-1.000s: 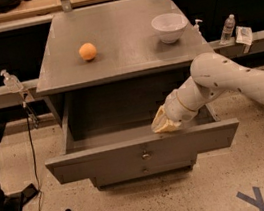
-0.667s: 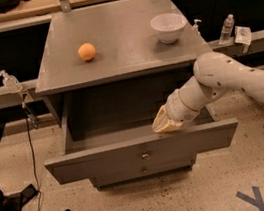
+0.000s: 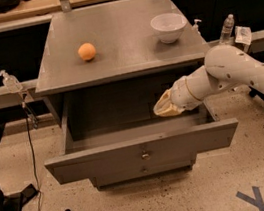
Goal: Open top drawer
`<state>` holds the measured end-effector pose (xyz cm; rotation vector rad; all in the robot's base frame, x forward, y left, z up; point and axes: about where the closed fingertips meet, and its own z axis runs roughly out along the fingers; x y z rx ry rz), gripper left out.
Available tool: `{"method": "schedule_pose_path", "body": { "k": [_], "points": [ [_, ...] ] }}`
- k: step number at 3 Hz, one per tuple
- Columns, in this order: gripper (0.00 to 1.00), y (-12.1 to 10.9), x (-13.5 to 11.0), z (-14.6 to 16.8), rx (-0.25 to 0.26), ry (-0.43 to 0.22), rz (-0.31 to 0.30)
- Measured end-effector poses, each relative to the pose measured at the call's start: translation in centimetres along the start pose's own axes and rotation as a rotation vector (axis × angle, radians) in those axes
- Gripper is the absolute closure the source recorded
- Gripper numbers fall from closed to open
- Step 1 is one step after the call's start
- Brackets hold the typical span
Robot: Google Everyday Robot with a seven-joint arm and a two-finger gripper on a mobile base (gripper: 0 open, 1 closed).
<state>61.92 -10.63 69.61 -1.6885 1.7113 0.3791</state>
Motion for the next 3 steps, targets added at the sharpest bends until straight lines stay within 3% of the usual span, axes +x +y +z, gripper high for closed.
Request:
{"method": "schedule_pose_path", "body": {
  "k": [1, 3],
  "points": [
    [0.98, -1.73, -0.45, -1.49, 0.085, -0.054, 0.019],
    [0.53, -1.5, -0.62, -0.89, 0.071, -0.053, 0.015]
  ]
}}
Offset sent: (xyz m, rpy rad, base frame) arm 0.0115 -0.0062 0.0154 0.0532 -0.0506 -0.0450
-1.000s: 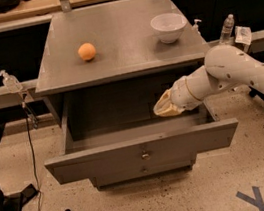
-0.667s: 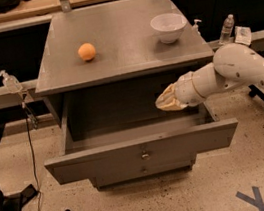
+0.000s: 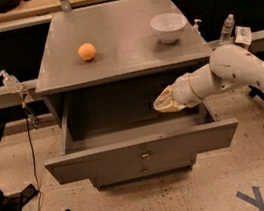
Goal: Open top drawer
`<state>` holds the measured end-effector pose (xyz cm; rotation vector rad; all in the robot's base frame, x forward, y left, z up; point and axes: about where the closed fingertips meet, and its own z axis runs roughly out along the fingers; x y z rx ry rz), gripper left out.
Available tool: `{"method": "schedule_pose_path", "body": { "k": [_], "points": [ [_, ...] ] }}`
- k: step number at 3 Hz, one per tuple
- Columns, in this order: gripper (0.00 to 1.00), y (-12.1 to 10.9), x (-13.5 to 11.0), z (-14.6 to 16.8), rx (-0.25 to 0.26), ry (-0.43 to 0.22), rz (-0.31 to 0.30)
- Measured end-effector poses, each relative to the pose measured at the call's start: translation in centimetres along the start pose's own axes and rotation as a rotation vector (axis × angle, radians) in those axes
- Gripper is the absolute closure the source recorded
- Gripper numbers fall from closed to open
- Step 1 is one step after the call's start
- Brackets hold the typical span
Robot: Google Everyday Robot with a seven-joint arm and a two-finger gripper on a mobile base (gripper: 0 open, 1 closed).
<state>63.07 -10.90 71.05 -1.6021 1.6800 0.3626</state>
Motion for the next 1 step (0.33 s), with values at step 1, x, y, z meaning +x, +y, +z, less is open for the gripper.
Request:
{"method": "schedule_pose_path", "body": {
  "k": [1],
  "points": [
    [0.21, 0.12, -0.08, 0.27, -0.005, -0.002, -0.001]
  ]
}}
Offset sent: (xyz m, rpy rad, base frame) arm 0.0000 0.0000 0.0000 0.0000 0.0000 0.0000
